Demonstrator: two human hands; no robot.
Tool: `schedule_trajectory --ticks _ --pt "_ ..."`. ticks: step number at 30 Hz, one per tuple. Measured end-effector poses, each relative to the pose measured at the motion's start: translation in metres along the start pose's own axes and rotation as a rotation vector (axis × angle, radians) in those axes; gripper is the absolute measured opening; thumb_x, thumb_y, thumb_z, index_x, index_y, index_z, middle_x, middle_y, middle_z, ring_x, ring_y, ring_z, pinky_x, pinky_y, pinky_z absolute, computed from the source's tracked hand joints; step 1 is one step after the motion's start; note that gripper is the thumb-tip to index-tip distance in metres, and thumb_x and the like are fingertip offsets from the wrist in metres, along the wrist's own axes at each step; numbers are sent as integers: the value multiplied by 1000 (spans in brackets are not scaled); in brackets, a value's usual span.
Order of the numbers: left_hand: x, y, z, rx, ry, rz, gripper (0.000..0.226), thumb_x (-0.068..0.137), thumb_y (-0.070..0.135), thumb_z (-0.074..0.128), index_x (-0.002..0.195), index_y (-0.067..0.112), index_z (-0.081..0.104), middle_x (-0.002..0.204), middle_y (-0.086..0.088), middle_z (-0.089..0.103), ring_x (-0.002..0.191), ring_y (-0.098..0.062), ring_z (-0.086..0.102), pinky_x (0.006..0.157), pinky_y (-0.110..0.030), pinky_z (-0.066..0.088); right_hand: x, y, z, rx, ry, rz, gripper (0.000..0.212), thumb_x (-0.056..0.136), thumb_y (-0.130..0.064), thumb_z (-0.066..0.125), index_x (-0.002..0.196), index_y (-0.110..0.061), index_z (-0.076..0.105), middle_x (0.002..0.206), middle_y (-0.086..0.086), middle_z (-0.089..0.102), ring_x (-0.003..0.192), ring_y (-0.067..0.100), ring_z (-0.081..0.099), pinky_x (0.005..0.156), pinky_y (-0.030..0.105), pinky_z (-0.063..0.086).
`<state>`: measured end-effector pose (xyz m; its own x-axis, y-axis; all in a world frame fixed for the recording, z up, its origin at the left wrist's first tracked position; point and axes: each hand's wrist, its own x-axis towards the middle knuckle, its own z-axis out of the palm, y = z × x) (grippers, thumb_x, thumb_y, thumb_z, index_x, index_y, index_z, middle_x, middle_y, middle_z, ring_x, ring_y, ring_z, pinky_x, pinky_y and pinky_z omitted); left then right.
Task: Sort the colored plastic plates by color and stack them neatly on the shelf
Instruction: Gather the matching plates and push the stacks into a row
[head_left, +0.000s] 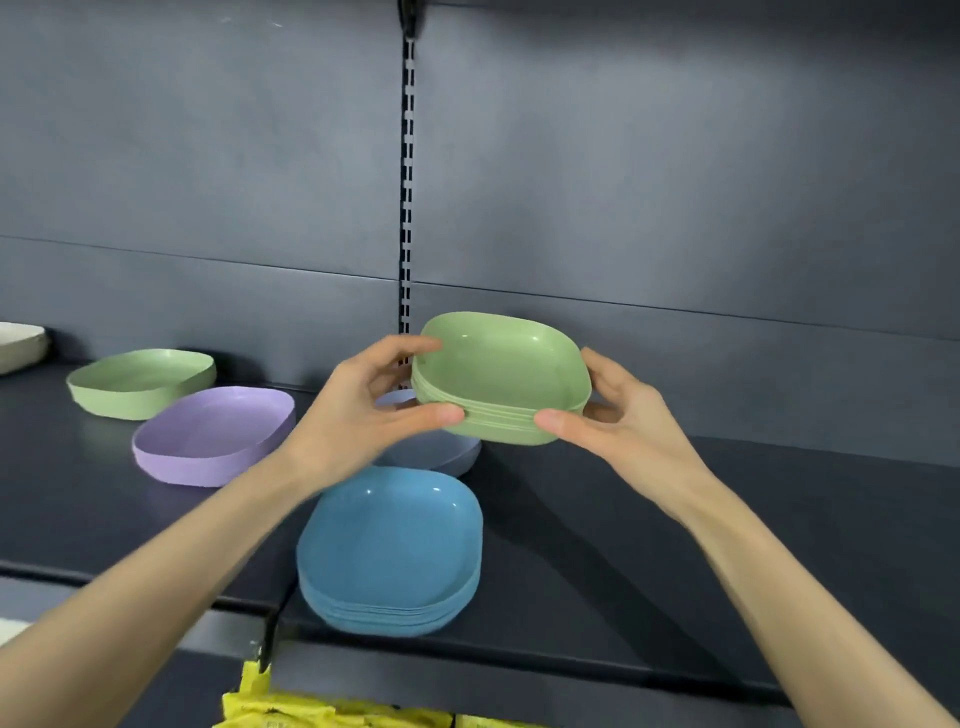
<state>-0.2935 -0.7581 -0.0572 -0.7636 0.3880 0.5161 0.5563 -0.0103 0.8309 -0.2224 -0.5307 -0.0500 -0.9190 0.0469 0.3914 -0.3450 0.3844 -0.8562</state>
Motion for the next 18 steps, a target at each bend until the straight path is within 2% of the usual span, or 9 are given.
schedule_trajectory --ticks 2,5,7,9,11,13,16,18 --pt "-14 7 -16 16 4 34 40 64 16 74 102 6 64 102 10 69 94 -3 63 84 -14 47 -3 -14 16 7 -11 -15 64 74 -19 77 126 -39 44 106 -30 59 89 -16 60 68 1 44" --pt "-33 11 -42 48 4 52 17 74 -2 67 89 -6 62 74 17 65 67 3 57 67 -6 42 -5 -34 44 29 -46 -37 62 75 -14 76 125 -35 46 99 -33 60 87 -18 60 67 1 43" --pt "-46 14 -65 64 12 49 15 72 2 72 82 -2 61 72 15 64 67 1 56 69 -8 41 -6 -45 66 41 -63 -47 59 75 -11 76 122 -34 48 92 -35 61 86 -20 59 67 0 43" --pt "-61 17 -93 52 24 44 23 69 11 80 78 2 60 73 5 63 71 -14 56 76 -21 42 -7 -56 94 40 -85 -49 58 74 -12 76 123 -32 50 98 -29 63 88 -18 59 69 1 44" --pt "-77 18 -125 61 37 29 26 68 15 79 79 2 60 72 3 62 72 -15 55 78 -27 42 -8 -63 126 32 -97 -38 57 74 -17 77 124 -29 53 106 -21 64 89 -11 63 76 7 49" --pt "-94 19 -157 95 45 20 22 69 16 73 80 3 60 74 10 62 76 -8 57 80 -23 44 -10 -73 163 42 -106 -30 57 74 -19 77 126 -27 53 103 -20 66 87 -2 67 79 12 51" --pt "-121 18 -209 112 49 -15 15 74 7 71 82 2 59 76 15 64 75 -1 59 74 -15 47 -9 -86 220 90 -125 -31 52 77 -10 74 124 -18 54 107 -12 67 82 -4 67 68 5 46" --pt "-138 15 -244 99 68 -38 23 72 11 72 90 2 60 84 15 65 80 0 61 75 -13 47 -8 -96 257 84 -129 -33 51 76 -12 74 123 -15 55 110 -5 67 85 -4 66 71 8 48"
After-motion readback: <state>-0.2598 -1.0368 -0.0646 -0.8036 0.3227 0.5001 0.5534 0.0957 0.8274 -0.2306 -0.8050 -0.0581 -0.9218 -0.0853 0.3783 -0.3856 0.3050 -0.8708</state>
